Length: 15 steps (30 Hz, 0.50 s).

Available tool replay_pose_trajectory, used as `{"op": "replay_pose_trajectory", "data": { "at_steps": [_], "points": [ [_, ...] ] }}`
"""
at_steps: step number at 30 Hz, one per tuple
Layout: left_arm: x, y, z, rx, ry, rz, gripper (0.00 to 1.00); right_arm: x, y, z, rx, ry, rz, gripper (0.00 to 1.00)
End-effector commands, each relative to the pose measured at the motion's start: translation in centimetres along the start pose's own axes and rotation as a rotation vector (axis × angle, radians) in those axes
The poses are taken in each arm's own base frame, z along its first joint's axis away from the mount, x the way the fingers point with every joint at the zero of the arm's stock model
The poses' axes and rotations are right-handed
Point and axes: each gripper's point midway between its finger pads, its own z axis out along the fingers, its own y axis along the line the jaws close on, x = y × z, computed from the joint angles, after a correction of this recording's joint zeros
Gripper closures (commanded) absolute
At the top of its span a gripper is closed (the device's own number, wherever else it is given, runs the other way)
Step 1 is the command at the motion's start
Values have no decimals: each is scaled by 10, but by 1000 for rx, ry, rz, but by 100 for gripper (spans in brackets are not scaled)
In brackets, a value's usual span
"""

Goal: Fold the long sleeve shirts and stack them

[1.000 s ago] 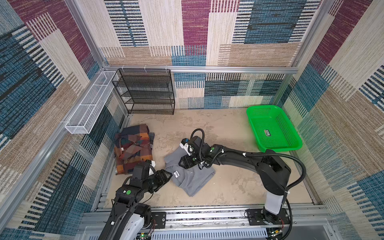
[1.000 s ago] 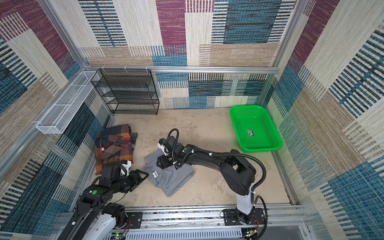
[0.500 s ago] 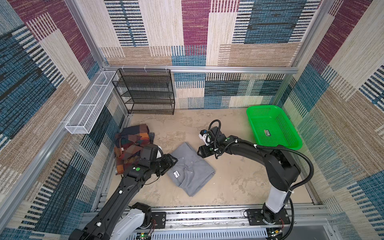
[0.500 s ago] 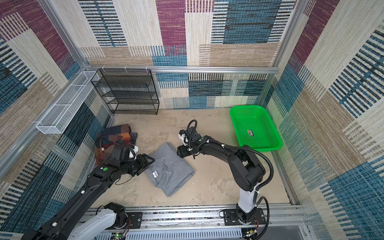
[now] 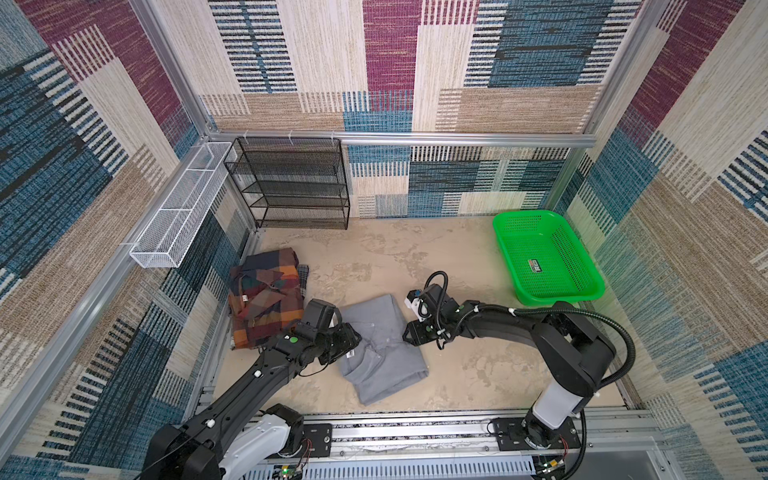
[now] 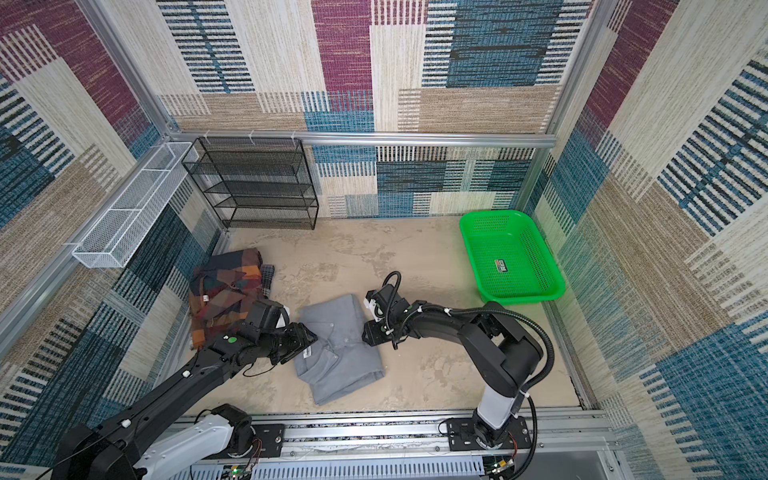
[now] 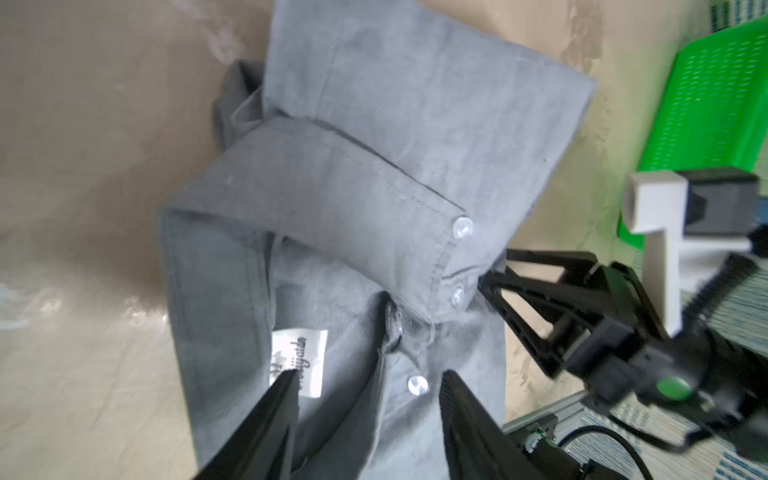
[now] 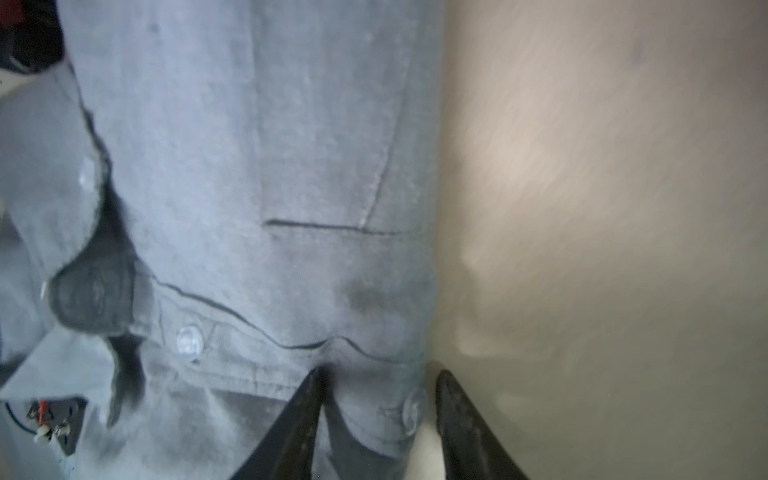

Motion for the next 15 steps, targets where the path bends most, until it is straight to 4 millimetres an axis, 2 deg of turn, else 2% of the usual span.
{"op": "replay_pose_trajectory", "data": {
  "at_steps": [1, 2, 4, 6, 8, 11, 13, 15],
  "points": [
    [0, 8, 0, -35, 0, 43, 42, 14, 22, -10, -50, -26, 123, 44],
    [0, 5, -2, -24, 2, 61, 42, 17, 32, -16, -81, -33, 137, 42],
    [-1, -1, -9, -10, 5, 95, 39, 17, 37, -32, -103, -69, 154, 37],
    [-1, -7, -21, 8, -5, 146, 35, 10, 27, -51, -43, -144, 157, 26],
    [-3, -2, -31, -14, -32, 178, 31, 6, 21, -62, -48, -181, 157, 23],
    [-1, 11, -40, -75, -40, 163, 20, 8, 31, -62, -168, -169, 149, 21],
    [3, 15, -38, -86, -13, 141, 19, 14, 39, -56, -236, -141, 150, 20],
    [4, 28, -41, -165, 0, 107, 18, 18, 43, -48, -285, -126, 152, 19]
  ]
}}
